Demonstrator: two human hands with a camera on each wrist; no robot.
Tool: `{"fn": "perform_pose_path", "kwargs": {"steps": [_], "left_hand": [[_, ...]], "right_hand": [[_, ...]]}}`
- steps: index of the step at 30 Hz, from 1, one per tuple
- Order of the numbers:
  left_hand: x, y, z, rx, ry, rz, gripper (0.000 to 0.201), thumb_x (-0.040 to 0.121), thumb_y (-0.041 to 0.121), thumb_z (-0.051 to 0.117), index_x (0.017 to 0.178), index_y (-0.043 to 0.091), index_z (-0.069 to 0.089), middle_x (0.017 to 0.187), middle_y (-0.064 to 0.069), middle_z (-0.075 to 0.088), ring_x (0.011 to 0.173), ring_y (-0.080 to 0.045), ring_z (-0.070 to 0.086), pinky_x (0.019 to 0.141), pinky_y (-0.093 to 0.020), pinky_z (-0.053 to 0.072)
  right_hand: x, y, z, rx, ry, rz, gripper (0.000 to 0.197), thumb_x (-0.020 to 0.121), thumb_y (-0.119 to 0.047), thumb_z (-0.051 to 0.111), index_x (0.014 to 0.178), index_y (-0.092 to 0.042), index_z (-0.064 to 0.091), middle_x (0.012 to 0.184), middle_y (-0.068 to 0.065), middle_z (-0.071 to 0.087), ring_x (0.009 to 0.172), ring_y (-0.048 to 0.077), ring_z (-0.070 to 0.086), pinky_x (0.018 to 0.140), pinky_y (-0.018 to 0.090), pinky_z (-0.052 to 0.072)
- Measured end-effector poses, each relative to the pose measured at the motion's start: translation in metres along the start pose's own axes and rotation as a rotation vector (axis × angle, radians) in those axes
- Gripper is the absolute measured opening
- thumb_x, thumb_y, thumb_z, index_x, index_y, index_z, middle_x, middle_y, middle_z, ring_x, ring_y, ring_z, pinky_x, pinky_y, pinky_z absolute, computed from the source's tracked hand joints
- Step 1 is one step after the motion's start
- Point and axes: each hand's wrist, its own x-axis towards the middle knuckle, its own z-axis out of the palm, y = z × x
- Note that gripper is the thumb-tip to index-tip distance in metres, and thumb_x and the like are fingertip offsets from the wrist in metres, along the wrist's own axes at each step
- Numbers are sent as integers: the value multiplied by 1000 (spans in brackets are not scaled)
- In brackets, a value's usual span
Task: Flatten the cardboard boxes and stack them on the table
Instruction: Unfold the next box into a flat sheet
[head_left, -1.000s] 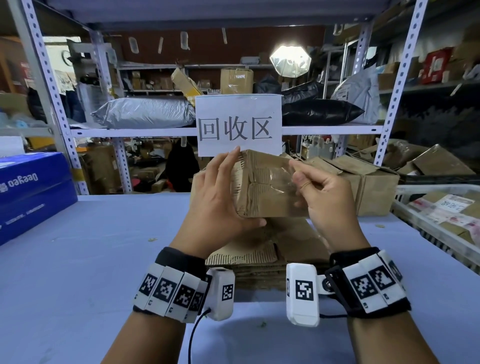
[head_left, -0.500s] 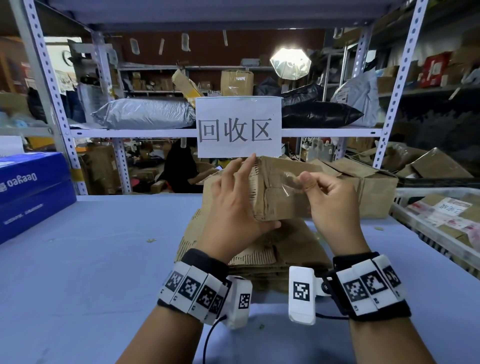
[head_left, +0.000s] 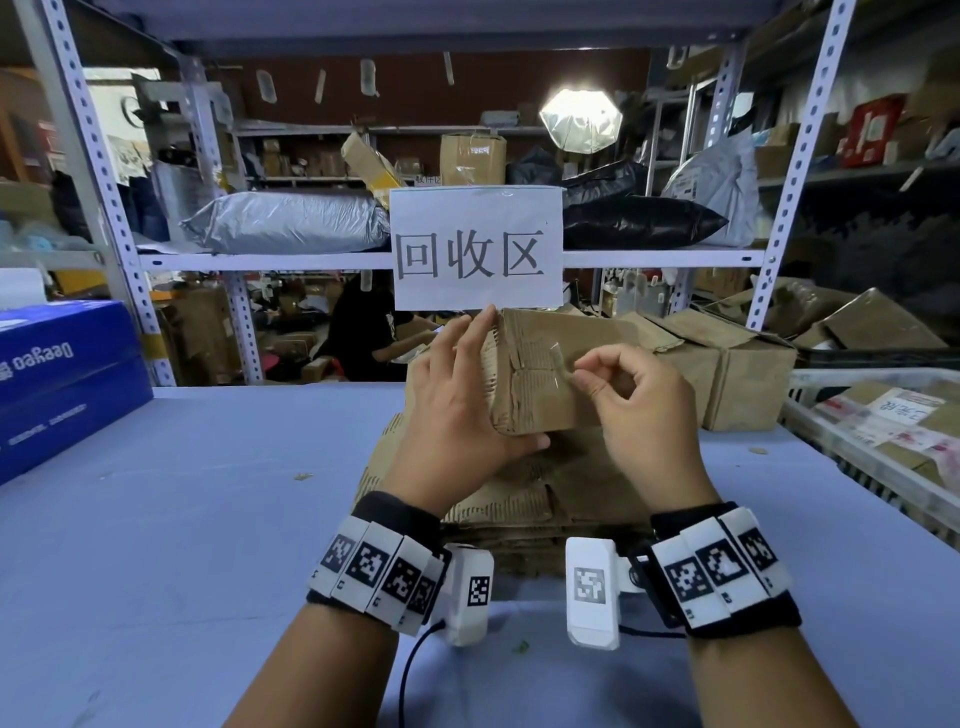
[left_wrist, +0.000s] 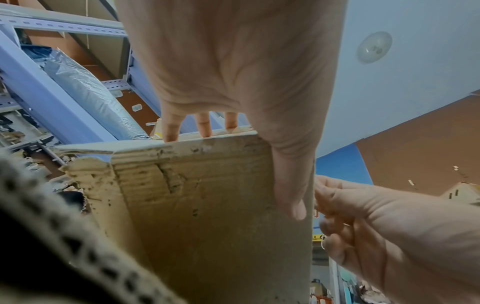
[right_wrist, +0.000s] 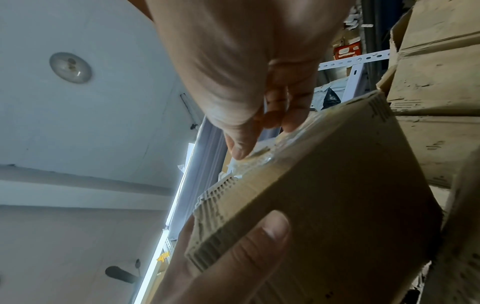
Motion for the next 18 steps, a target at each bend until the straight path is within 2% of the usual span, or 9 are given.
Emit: {"fn": "perform_pose_path", "kwargs": {"steps": [1, 3, 5, 7, 9, 11, 13, 15, 18], "left_hand": [[0, 0, 0, -1, 3, -4, 131, 57, 47, 95, 160, 33, 14, 159, 1, 21, 141, -29, 26, 117, -56, 29], [-1, 0, 0, -8, 4, -15, 131, 58, 46, 95, 161, 32, 15, 159, -1, 20, 142, -29, 26, 118, -56, 29], [-2, 0, 0, -7, 0, -18, 131, 58, 46, 95, 160, 33, 13, 160, -2, 19, 143, -30, 24, 118, -57, 29], [-3, 0, 0, -2, 0, -16, 131, 59, 47, 95, 160, 34, 12, 160, -2, 19, 144, -30, 24, 118, -58, 29], [-4, 0, 1, -6, 1, -15, 131, 59, 48, 94, 159, 36, 11, 160, -2, 19, 143, -31, 24, 117, -58, 29], [-4, 0, 1, 0, 0, -8, 131, 59, 48, 94, 159, 35, 12, 160, -3, 20, 143, -32, 25, 117, -58, 29], [-4, 0, 0, 9, 0, 5, 131, 58, 48, 95, 160, 34, 14, 160, -3, 21, 143, -32, 26, 117, -58, 29], [-4, -1, -2, 9, -2, 16, 131, 57, 47, 95, 160, 34, 14, 160, -1, 22, 144, -31, 26, 117, -58, 30], [-4, -3, -5, 7, -1, 28, 131, 57, 44, 96, 159, 36, 15, 159, 3, 22, 144, -28, 26, 117, -57, 31]], "right_hand": [[-1, -1, 2, -8, -8, -14, 16, 88, -19, 74, 85, -33, 69, 84, -14, 66, 81, 1, 61, 69, 8, 42], [-2, -2, 3, -35, -20, -12, 13, 92, -17, 69, 92, -29, 74, 90, -15, 69, 86, -1, 62, 73, 2, 40], [-3, -4, 2, -44, -21, 17, 16, 97, -19, 61, 98, -27, 75, 92, -14, 70, 88, 2, 64, 78, 10, 46], [-4, -8, 0, -29, -37, 39, 20, 100, -28, 54, 101, -28, 75, 90, -16, 71, 85, 2, 65, 75, 21, 52], [-5, -11, -1, -58, -55, -3, 24, 98, -45, 54, 93, -30, 73, 84, -17, 68, 80, -1, 62, 69, 19, 50], [-5, -13, 0, -137, -60, -44, 20, 89, -51, 64, 83, -32, 67, 80, -17, 61, 76, -3, 57, 62, 10, 40], [-5, -14, 2, -178, -38, -41, 16, 84, -44, 73, 78, -32, 64, 76, -14, 59, 73, -1, 55, 58, 13, 36], [-5, -13, 3, -142, -20, -13, 12, 84, -35, 76, 77, -32, 67, 73, -13, 62, 70, 1, 57, 59, 20, 41], [-4, -11, 1, 10, 9, 71, 11, 87, -28, 75, 80, -34, 69, 72, -14, 69, 62, 4, 65, 58, 23, 52]]}}
